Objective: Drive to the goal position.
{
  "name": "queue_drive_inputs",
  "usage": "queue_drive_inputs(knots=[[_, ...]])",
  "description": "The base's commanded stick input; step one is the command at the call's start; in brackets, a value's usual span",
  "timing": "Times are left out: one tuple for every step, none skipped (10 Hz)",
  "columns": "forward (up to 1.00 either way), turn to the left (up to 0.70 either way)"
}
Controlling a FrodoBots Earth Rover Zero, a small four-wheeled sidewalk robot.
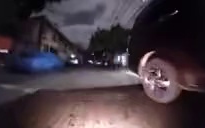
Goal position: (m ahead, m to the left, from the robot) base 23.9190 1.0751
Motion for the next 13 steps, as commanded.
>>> queue_drive_inputs(knots=[[0.5,0.0],[0.5,0.0],[0.5,0.08],[0.5,0.26],[0.5,0.27],[0.5,0.09],[0.5,0.0],[0.5,0.0],[0.5,0.0],[0.5,0.0],[0.5,0.0],[0.61,0.0],[0.72,0.0]])
